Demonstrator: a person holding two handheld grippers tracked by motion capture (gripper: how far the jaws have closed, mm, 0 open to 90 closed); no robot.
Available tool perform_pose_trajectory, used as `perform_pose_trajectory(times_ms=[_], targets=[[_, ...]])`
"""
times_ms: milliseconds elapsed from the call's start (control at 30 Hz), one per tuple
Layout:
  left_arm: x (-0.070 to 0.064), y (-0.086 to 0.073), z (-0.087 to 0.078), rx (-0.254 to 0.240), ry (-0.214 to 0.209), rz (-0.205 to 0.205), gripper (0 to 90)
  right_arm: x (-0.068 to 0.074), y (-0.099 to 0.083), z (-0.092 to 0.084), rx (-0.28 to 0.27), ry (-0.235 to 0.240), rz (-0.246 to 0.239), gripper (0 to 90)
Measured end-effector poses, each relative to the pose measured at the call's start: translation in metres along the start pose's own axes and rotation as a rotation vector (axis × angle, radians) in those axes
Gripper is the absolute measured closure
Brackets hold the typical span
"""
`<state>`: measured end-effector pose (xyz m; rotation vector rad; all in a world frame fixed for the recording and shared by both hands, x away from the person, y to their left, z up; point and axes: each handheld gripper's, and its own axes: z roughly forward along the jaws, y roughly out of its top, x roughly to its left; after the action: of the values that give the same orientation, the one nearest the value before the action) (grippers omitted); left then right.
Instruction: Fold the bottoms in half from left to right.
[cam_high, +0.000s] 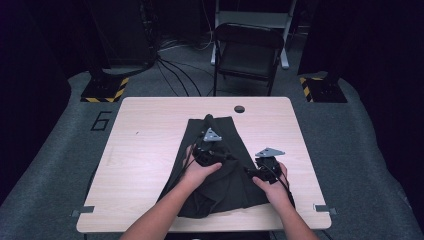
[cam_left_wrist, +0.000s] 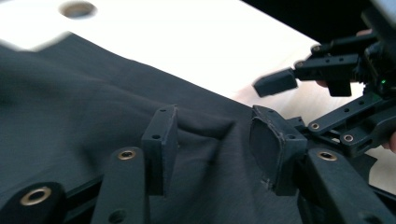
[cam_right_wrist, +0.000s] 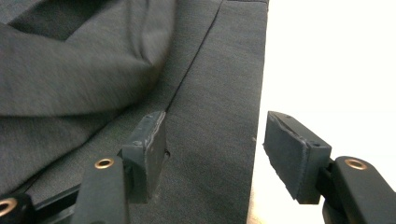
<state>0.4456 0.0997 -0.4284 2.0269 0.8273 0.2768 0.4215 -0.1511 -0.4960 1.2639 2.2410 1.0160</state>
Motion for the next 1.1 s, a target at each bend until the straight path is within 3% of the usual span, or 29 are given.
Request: perform_pose_trajectory(times_ms=[133,233,400,500,533,600,833,967,1100], targets=[[0.018,-0.004,-0.027,-0.016,0.043,-0.012,49.0,0.001,0.001,0.000,-0.003,0.008,0.005,38.4],[0.037,-0.016,-0.046,-0.023,0.091,-0.038,47.8,0.004,0.003,0.000,-0.004,0.017,0.003,38.3],[0.065,-0.043,-0.072,-0.016,0.153,-0.109,47.4,0.014,0.013,-0.002,-0.018,0.050,-0.010,37.7],[0.075,-0.056,-0.086,-0.031,0.177,-0.144,46.9,0.023,0.022,-0.004,-0.021,0.073,-0.036,37.5],[0.078,-0.060,-0.091,-0.031,0.183,-0.163,46.8,0.026,0.025,-0.005,-0.019,0.081,-0.043,37.3],[0.083,-0.065,-0.099,-0.031,0.198,-0.169,46.3,0.032,0.034,-0.005,-0.025,0.094,-0.080,36.4],[0.089,-0.086,-0.123,-0.064,0.234,-0.200,45.5,0.062,0.064,-0.002,-0.049,0.157,-0.139,34.3],[0.092,-0.099,-0.127,-0.070,0.245,-0.223,45.5,0.078,0.076,0.009,-0.049,0.161,-0.170,33.4],[0.096,-0.110,-0.126,-0.063,0.252,-0.241,45.6,0.084,0.081,0.030,-0.009,0.154,-0.196,34.0]])
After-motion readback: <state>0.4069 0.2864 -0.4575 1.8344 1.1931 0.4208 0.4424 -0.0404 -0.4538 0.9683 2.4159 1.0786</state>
